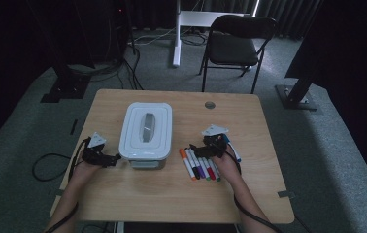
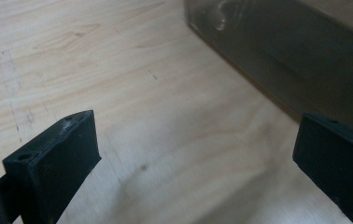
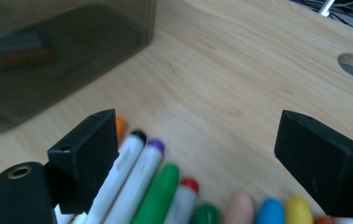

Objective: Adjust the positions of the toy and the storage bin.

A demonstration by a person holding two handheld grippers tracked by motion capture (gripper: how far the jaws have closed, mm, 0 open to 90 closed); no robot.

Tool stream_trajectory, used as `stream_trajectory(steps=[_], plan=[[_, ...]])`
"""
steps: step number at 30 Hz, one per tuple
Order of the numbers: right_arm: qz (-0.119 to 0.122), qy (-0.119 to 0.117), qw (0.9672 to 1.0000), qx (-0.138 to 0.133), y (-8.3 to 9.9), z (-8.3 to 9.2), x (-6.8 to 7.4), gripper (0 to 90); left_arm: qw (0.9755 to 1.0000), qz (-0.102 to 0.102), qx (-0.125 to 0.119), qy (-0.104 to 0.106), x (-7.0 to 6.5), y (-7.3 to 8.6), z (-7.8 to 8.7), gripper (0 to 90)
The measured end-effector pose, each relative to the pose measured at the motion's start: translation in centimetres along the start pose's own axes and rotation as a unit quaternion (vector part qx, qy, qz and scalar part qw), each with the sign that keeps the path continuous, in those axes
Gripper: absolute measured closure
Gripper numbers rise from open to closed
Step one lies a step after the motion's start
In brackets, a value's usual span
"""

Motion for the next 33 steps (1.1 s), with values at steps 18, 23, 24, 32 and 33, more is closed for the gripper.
stream_trajectory(steps=[18, 23, 24, 32, 33], plan=[[-0.024, 0.006, 0.9997, 0.009, -5.6, -6.0, 1.3, 13.3, 0.9995, 0.024, -0.019, 0.003, 2.0, -3.8, -2.6, 0.9], [-0.047, 0.008, 0.9988, 0.011, -6.3, -6.9, 0.9, 13.4, 0.9998, 0.007, -0.017, 0.005, 2.1, -4.4, -2.4, 0.8], [-0.052, 0.008, 0.9986, 0.009, -6.4, -6.9, 0.9, 13.4, 0.9998, 0.009, -0.019, 0.006, 2.2, -4.5, -2.2, 0.8], [-0.053, -0.012, 0.9985, 0.005, -7.3, -7.1, 1.1, 13.6, 0.9996, 0.008, -0.023, 0.01, 2.0, -5.8, -2.1, 0.8], [-0.052, -0.018, 0.9985, 0.003, -7.3, -7.0, 1.3, 13.9, 0.9996, 0.009, -0.025, 0.004, 2.1, -5.9, -2.1, 0.8]])
Point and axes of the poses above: each handheld gripper's, and its own axes: z roughly backward along the jaws, y roughly out of its underside, x roughly to its left, the point moved 4 cm from there along -z, roughly forward along the jaws, and after that the axes turned 10 degrees about x, right-handed, at the moved point
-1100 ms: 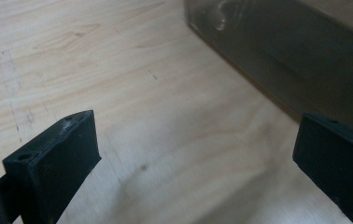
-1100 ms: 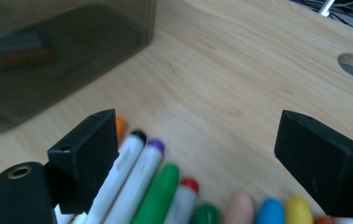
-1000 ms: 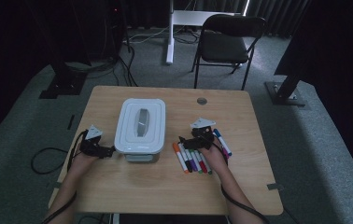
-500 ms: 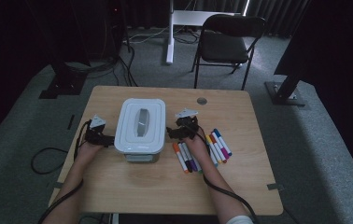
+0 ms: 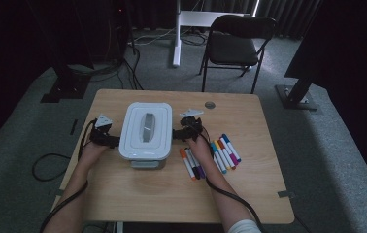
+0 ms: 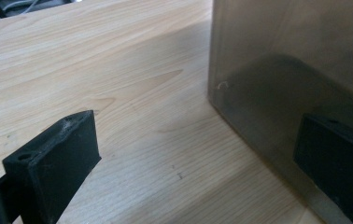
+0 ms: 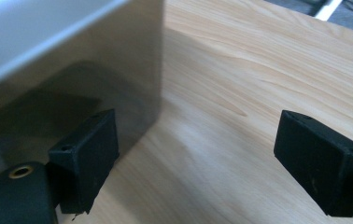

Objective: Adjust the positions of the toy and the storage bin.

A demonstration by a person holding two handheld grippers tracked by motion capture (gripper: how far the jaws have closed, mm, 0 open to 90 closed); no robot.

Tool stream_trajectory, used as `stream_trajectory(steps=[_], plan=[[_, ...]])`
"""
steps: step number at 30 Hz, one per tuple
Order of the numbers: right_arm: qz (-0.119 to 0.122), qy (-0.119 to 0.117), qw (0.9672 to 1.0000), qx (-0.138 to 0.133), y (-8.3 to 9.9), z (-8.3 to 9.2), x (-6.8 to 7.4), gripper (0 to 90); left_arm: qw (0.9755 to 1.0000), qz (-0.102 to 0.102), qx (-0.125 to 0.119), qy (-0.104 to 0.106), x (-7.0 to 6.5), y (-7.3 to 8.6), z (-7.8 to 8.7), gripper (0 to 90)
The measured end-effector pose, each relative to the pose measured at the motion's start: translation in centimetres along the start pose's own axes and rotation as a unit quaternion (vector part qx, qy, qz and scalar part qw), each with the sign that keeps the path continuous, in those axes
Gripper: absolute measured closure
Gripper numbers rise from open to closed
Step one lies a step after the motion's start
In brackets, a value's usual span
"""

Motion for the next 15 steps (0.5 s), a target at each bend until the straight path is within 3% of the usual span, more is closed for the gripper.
stream_trajectory(steps=[11, 15], plan=[[-0.011, -0.002, 0.9999, -0.009, -0.3, 0.3, 0.3, 16.8, 0.9999, 0.007, 0.0, -0.01, -0.7, 0.0, 0.9, 1.0], [-0.021, -0.021, 0.9995, -0.006, 0.0, 0.1, 0.3, 19.3, 0.9999, 0.006, -0.001, -0.01, -1.2, 0.2, 1.4, 1.0]])
Point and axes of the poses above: each handheld gripper's, and its own axes: z roughly backward along the jaws, y roughly out of its underside, x roughly to its left, the point moved 4 cm from there along -z, roughly forward along the jaws, and after that the axes turned 10 degrees about x, right-handed, at the moved point
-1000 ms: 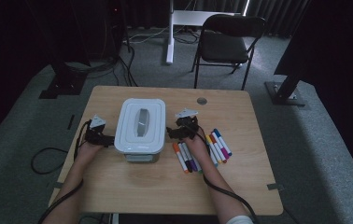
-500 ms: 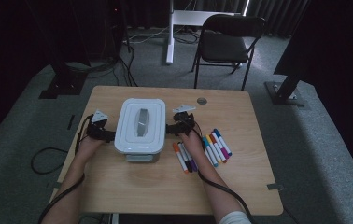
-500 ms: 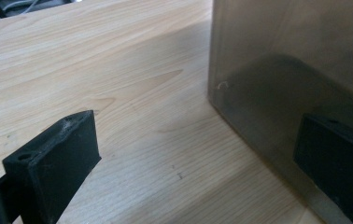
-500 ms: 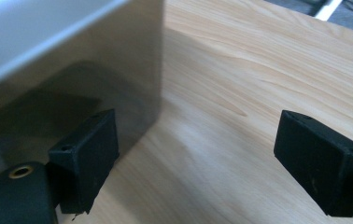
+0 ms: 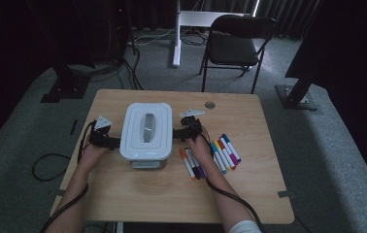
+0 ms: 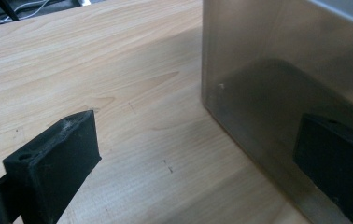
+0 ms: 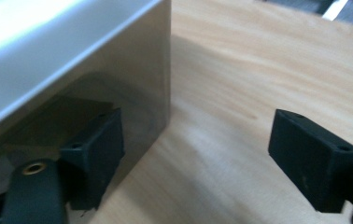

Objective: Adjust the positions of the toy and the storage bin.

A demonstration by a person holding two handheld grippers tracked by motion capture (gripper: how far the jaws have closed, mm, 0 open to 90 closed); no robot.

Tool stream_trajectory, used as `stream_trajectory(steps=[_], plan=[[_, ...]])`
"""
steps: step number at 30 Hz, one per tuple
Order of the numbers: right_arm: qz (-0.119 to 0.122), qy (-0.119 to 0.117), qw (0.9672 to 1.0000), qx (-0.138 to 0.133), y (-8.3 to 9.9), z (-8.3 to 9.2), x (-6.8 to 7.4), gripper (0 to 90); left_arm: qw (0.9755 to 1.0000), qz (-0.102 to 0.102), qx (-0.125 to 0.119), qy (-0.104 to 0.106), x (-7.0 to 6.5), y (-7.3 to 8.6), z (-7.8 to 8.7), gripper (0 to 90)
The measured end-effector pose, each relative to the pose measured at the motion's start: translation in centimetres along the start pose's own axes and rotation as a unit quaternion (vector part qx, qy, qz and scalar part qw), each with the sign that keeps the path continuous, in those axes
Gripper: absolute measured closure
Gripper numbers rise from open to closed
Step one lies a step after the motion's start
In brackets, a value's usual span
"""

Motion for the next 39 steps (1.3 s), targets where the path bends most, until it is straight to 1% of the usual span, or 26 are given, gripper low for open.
stream_trajectory(steps=[2, 4, 5, 6, 7, 8, 9, 13, 15, 16, 18, 19, 20, 22, 26, 30, 31, 34, 38, 39], plan=[[0.007, 0.003, 1.0, -0.002, 0.0, 0.0, 0.2, 20.8, 1.0, 0.002, 0.0, 0.002, -0.1, 0.2, 0.1, 1.0], [0.009, -0.008, 0.9999, 0.001, 0.0, 0.1, 0.4, 21.2, 1.0, 0.006, 0.001, 0.003, -0.2, 0.4, 0.3, 1.0], [0.009, -0.008, 0.9999, 0.001, 0.0, 0.1, 0.4, 21.2, 1.0, 0.006, 0.001, 0.003, -0.2, 0.4, 0.3, 1.0], [0.013, -0.013, 0.9998, 0.002, 0.0, 0.2, 0.5, 21.2, 1.0, 0.006, 0.001, 0.003, -0.2, 0.4, 0.3, 1.0], [0.013, -0.013, 0.9998, 0.002, 0.0, 0.2, 0.5, 21.5, 1.0, 0.007, 0.003, 0.002, -0.4, 0.6, 0.6, 1.0], [0.018, -0.024, 0.9995, 0.005, 0.1, 0.3, 0.8, 21.6, 1.0, 0.004, 0.005, 0.002, -0.5, 0.7, 0.7, 1.0], [0.017, -0.033, 0.9993, 0.009, 0.3, 0.2, 0.8, 21.7, 1.0, 0.005, 0.006, 0.003, -0.6, 0.8, 0.9, 1.0], [0.016, -0.041, 0.999, 0.007, 0.5, 0.3, 1.0, 22.5, 0.9999, -0.003, 0.012, 0.004, -1.2, 1.1, 1.3, 1.0], [0.015, -0.05, 0.9986, 0.009, 0.7, 0.3, 1.0, 22.6, 0.9999, -0.003, 0.013, 0.008, -1.6, 1.3, 1.5, 1.0], [0.019, -0.056, 0.9982, 0.011, 1.0, 0.4, 1.0, 22.6, 0.9998, -0.003, 0.014, 0.01, -1.8, 1.4, 1.7, 1.0], [0.019, -0.056, 0.9982, 0.011, 1.0, 0.4, 1.0, 22.6, 0.9998, -0.004, 0.013, 0.012, -2.0, 1.6, 1.8, 1.0], [0.026, -0.058, 0.9979, 0.012, 1.4, 0.7, 1.1, 22.9, 0.9997, -0.006, 0.012, 0.02, -2.7, 1.9, 2.0, 1.0], [0.025, -0.06, 0.9978, 0.012, 1.5, 0.8, 1.1, 23.0, 0.9997, -0.007, 0.011, 0.02, -2.9, 2.0, 2.1, 1.0], [0.02, -0.066, 0.9975, 0.012, 1.8, 0.9, 1.2, 23.1, 0.9997, -0.009, 0.011, 0.019, -3.4, 2.2, 2.3, 1.0], [0.026, -0.069, 0.9972, 0.011, 2.4, 1.4, 1.5, 23.4, 0.9996, -0.013, 0.014, 0.022, -4.2, 2.7, 2.8, 1.0], [0.03, -0.073, 0.9968, 0.013, 3.0, 2.0, 1.7, 23.6, 0.9993, -0.022, 0.018, 0.024, -5.1, 3.0, 3.2, 1.0], [0.031, -0.076, 0.9965, 0.014, 3.2, 2.1, 1.7, 23.8, 0.9993, -0.022, 0.018, 0.024, -5.1, 3.0, 3.2, 1.0], [0.031, -0.08, 0.9962, 0.015, 3.7, 2.5, 1.8, 23.8, 0.9988, -0.027, 0.02, 0.035, -6.0, 3.5, 3.5, 1.0], [0.038, -0.082, 0.9958, 0.017, 4.4, 3.1, 2.0, 23.9, 0.9982, -0.039, 0.024, 0.038, -7.1, 4.0, 3.8, 0.9], [0.039, -0.084, 0.9956, 0.018, 4.6, 3.3, 2.0, 24.0, 0.9981, -0.039, 0.024, 0.04, -7.3, 4.0, 3.9, 0.9]])
Point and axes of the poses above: each handheld gripper's, and its own axes: z roughly backward along the jaws, y roughly out of its underside, x roughly to its left, the point moved 4 cm from there along -z, roughly forward along the jaws, and after that the axes turned 10 degrees about x, right-handed, at the moved point
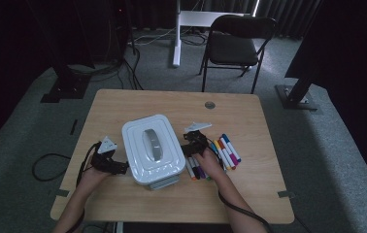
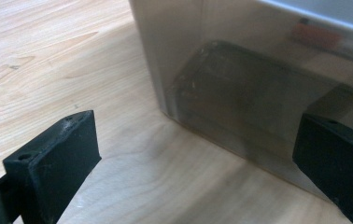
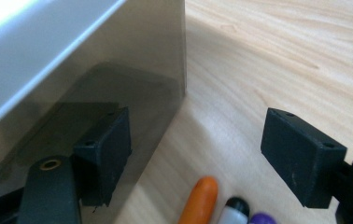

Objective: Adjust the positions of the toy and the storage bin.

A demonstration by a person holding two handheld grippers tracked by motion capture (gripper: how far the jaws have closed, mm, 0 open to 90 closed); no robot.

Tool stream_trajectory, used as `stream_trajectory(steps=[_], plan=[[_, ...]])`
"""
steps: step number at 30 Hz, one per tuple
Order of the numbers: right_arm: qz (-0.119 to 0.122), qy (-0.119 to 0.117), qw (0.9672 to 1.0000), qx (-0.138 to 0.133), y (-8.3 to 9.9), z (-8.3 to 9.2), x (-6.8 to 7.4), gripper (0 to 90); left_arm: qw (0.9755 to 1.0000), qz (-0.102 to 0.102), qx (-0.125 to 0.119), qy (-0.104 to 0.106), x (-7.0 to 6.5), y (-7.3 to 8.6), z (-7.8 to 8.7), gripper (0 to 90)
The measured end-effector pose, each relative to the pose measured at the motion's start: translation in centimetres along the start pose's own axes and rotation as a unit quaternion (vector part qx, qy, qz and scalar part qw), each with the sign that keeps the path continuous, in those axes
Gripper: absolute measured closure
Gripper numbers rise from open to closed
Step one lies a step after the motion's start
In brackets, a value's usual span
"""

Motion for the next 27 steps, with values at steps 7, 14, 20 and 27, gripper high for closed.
stream_trajectory(steps=[7, 14, 20, 27], plan=[[0.004, -0.009, 1.0, 0.001, 1.2, 0.9, 0.4, 24.3, 0.9998, -0.018, 0.004, 0.01, -1.6, 0.4, 0.5, 0.9], [0.011, -0.013, 0.9998, 0.001, 2.7, 2.0, 1.0, 24.3, 0.9993, -0.027, 0.002, 0.026, -3.4, 1.0, 0.8, 0.8], [0.016, -0.016, 0.9997, 0.004, 3.8, 3.0, 1.2, 24.3, 0.9986, -0.035, 0.0, 0.039, -5.0, 1.4, 1.0, 0.8], [0.016, -0.015, 0.9998, -0.001, 5.0, 4.0, 1.2, 24.3, 0.9974, -0.04, -0.003, 0.06, -6.6, 1.7, 0.9, 0.8]])
Point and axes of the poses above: each handheld gripper's, and its own axes: z roughly backward along the jaws, y roughly out of its underside, x roughly to its left, the point moved 4 cm from there along -z, roughly forward along the jaws, and after that the axes turned 10 degrees about x, right-handed, at the moved point
